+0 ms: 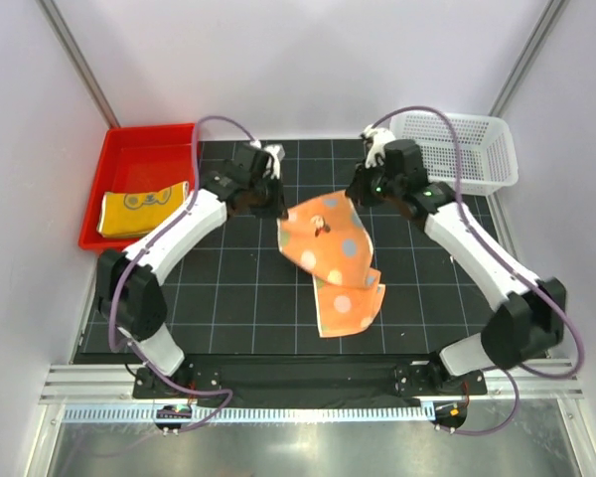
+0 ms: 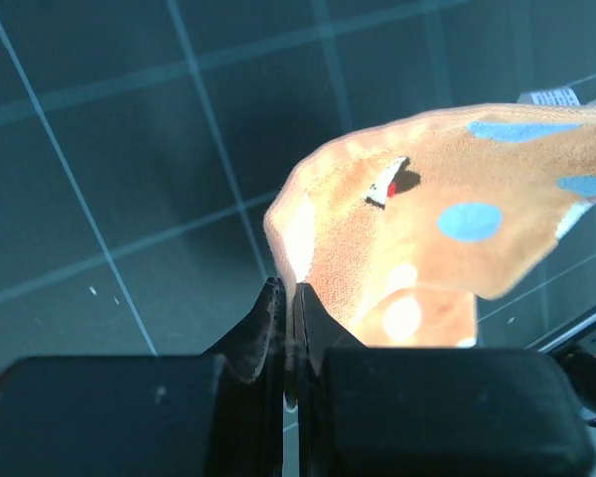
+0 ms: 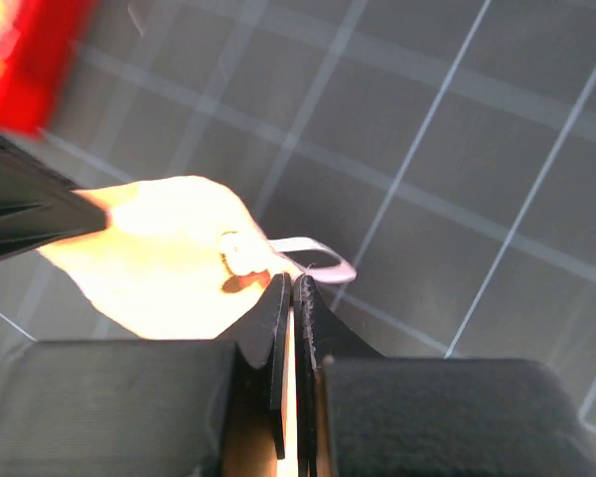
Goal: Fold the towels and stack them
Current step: Flatten out the crumpled towel
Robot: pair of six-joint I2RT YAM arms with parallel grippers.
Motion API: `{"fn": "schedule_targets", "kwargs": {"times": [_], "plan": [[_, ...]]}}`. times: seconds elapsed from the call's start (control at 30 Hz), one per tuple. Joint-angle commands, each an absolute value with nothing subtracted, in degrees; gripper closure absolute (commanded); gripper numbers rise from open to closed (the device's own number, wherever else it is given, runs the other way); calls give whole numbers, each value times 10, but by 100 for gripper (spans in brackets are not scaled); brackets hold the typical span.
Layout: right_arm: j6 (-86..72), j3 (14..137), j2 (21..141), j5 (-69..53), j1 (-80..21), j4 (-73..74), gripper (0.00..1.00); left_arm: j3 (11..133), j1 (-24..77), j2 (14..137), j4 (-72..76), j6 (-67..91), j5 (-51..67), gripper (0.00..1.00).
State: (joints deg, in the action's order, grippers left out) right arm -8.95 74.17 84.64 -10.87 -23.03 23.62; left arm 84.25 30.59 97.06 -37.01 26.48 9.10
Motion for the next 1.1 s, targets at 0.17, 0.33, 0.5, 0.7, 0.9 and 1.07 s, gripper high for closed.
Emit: {"fn": "schedule_targets", "kwargs": {"times": [0.17,0.33,0.5,0.7,0.9,1.07], "plan": [[-120,791,628,-69,-248,216,99,955,304,799,-394,202,132,100],[-158,775,499,-106,-251,221,99,944,318,690,-362,250,211,100],[-217,737,395,-151,-252,198,99,934,357,648,-313,313,303,100],[-263,747,384,-175,-250,164,99,971,390,656,-311,327,323,100],[-233,780,431,-82,-250,179,99,1065,389,718,-420,269,189,100],[-172,779,526,-10,-250,167,99,1110,309,800,-462,236,132,100]]}}
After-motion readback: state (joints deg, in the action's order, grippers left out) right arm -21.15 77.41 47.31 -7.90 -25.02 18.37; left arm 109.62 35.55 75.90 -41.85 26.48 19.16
